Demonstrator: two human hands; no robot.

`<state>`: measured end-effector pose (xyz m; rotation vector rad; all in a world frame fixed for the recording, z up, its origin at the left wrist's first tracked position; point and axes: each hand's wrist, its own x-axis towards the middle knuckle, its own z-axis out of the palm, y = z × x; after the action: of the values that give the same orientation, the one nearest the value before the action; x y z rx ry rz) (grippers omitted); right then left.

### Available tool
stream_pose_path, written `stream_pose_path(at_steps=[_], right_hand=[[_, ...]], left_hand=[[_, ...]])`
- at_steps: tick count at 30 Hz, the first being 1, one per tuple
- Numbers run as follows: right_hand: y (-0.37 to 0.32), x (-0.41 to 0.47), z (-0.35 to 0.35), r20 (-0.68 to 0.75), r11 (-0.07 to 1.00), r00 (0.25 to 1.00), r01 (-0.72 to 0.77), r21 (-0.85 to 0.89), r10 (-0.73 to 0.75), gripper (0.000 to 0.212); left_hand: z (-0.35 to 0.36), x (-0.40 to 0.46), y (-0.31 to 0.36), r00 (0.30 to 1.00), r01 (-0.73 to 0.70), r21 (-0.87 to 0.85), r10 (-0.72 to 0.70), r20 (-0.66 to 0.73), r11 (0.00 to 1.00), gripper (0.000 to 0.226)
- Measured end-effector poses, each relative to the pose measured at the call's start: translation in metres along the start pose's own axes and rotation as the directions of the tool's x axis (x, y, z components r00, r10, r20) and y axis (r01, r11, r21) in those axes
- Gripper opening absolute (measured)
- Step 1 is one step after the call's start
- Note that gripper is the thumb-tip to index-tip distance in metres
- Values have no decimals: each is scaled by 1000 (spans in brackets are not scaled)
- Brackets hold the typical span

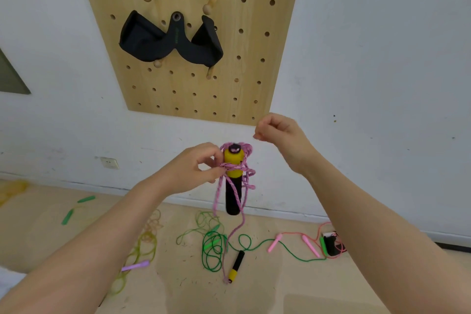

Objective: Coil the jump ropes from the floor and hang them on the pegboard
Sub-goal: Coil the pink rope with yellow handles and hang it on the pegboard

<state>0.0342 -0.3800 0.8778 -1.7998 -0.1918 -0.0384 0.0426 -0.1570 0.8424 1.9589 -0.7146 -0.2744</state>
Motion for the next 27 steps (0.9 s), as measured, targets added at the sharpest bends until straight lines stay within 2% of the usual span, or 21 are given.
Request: stream_pose_path(at_steps=[2,4,7,9,11,13,15,17,18,20,23,25,27], right_hand=[[-3,0,3,49,982,997,-64,179,56,22],[1,-4,21,120,977,988,-117,177,97,22],[24,-11,45,12,984,992,-123,126,122,18],[43,-16,44,-10,961,976,-210,182,216,11],[55,-21,41,153,905,930,-362,222,334,22],[58,-28,43,379,898,856,-423,120,352,38],[54,-34,50,516,914,779,-406,-18,356,35],[51,-37,59,576,922,738,-379,-78,352,23],[52,-38,64,582,930,738,-356,-95,342,27],[54,-37,73,544,954,784,-266,-141,299,35],[56,-30,85,441,968,877,-91,-234,189,24],[57,-27,88,397,969,900,-93,-229,180,14],[59,-26,84,329,975,925,-140,-174,192,13]], left_hand=[[10,0,3,1000,24,-41,-24,-12,999,10],[24,3,7,998,36,-167,-43,-35,985,10],[38,2,9,995,53,-275,-75,-69,960,14],[39,1,7,983,48,-390,-112,-144,920,14],[38,1,9,966,33,-495,-156,-208,868,16],[37,4,16,957,-4,-565,-160,-241,825,18],[35,9,27,960,-44,-615,-138,-246,787,17],[32,13,39,958,-67,-639,-130,-255,766,17],[31,15,44,957,-74,-657,-131,-258,750,18],[29,16,51,960,-86,-710,-133,-247,699,21],[24,15,54,964,-128,-805,-117,-237,579,23],[18,13,53,954,-163,-842,-135,-268,514,24],[10,12,47,926,-200,-849,-188,-327,488,24]])
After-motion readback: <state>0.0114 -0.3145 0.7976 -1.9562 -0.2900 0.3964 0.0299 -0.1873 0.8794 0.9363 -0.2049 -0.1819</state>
